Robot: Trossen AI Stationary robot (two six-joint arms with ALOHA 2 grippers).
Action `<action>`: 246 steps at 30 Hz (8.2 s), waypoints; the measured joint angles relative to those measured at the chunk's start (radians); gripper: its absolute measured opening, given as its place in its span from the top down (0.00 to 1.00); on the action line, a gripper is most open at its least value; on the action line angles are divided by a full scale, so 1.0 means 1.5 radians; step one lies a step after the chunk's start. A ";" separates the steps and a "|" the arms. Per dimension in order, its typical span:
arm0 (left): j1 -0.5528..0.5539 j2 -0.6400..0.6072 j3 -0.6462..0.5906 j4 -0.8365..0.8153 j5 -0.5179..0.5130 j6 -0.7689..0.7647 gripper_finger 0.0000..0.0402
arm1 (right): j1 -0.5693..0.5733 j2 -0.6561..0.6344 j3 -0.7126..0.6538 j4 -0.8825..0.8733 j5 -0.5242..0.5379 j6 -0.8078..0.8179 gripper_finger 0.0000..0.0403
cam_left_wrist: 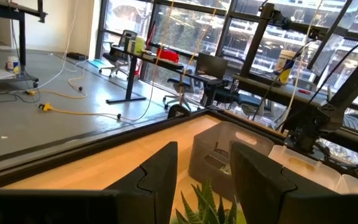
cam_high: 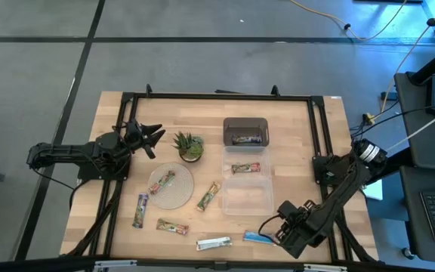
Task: Pick and place Granola Bars by type
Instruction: Put the yellow granola bar into the bottom transparent bin, then put the blue granola bar into the black bin
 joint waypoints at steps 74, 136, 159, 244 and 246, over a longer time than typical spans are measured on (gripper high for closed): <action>0.000 0.000 0.000 0.000 0.000 -0.072 0.65 | -0.343 -0.190 -0.133 0.470 0.037 -0.814 0.78; 0.000 0.000 0.000 0.001 0.044 -0.071 0.65 | -0.405 -0.351 -0.133 0.443 0.077 -0.912 0.57; 0.000 0.000 0.000 0.007 0.009 -0.139 0.32 | -0.547 -0.375 -0.133 0.389 0.078 -0.940 0.57; -0.613 1.063 0.583 -0.695 0.411 -1.370 0.33 | -0.586 -0.374 -0.133 0.299 -0.001 -1.049 0.57; -0.613 1.062 0.573 -0.686 0.410 -1.371 0.33 | -0.586 -0.374 -0.133 0.300 -0.001 -1.049 0.57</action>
